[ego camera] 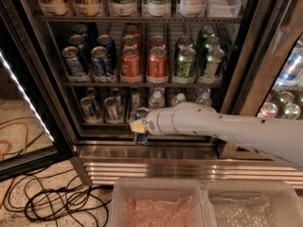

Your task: Pick redbull can from bottom shelf of fridge

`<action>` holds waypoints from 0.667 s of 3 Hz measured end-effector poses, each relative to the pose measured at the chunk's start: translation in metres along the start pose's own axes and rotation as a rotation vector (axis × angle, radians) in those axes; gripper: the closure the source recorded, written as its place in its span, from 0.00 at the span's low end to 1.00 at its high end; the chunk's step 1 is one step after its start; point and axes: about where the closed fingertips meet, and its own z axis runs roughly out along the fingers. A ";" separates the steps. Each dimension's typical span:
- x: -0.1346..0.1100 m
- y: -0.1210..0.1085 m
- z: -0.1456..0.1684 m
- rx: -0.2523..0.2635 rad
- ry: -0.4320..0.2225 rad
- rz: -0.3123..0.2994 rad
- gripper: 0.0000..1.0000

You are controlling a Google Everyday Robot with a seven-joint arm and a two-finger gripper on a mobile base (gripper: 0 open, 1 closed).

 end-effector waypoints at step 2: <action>0.040 0.010 0.005 -0.012 0.061 0.088 1.00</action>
Offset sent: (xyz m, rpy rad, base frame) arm -0.0852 -0.0023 -0.0898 0.0480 0.3037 -0.1019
